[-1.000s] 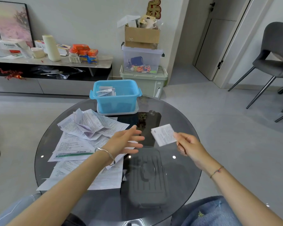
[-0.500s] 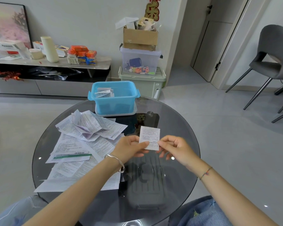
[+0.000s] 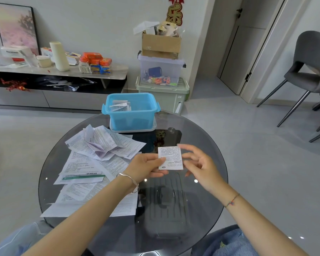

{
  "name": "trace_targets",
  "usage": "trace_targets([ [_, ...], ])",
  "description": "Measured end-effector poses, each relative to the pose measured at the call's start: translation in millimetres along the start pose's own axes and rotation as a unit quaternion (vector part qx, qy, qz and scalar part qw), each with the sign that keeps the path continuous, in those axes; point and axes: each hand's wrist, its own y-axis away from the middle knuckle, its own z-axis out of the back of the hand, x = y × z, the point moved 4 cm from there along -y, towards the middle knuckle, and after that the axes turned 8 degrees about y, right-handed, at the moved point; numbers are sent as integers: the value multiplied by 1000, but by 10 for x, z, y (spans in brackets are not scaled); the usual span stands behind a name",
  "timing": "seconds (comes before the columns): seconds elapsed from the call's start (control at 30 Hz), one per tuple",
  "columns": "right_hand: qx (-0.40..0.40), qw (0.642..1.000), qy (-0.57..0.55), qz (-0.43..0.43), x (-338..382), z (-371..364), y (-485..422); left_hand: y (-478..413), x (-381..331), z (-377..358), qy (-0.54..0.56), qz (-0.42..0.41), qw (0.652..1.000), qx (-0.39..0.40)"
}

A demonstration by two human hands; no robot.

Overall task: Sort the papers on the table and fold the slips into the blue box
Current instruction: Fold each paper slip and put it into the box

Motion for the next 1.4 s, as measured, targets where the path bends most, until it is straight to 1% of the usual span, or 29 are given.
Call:
trace_targets([
  [0.07,-22,1000,11,12,9,8,-2,6,-16,-18,23,2,1000,11],
  [0.13,-49,998,-17,18,1,32,-7,21,-44,-27,51,-21,998,19],
  [0.23,-86,993,-73,17,10,94,-8,83,-100,-59,24,-94,994,51],
  [0.3,-90,992,-86,13,18,109,-14,113,-117,-82,-5,-143,987,67],
  [0.4,-79,991,-107,7,40,79,-7,119,-124,-94,4,-173,984,42],
  [0.53,-74,987,-143,-4,58,73,-7,85,-140,-114,21,-181,983,9],
  [0.73,-46,982,-182,-20,67,50,-10,98,-175,-118,-57,-241,968,-33],
  [0.83,-69,982,-177,-21,75,62,-8,92,-173,-138,-70,-244,967,-31],
  [0.97,-104,983,-147,-20,73,61,-16,63,-147,-185,-17,-210,977,-39],
  [1.1,-140,980,-138,-20,84,54,-16,41,-126,-223,30,-190,979,-70],
  [1.27,-133,979,-154,-26,99,43,-28,29,-102,-274,84,-166,978,-99],
  [1.4,-139,979,-142,-34,98,11,-36,20,-89,-275,88,-172,972,-136],
])
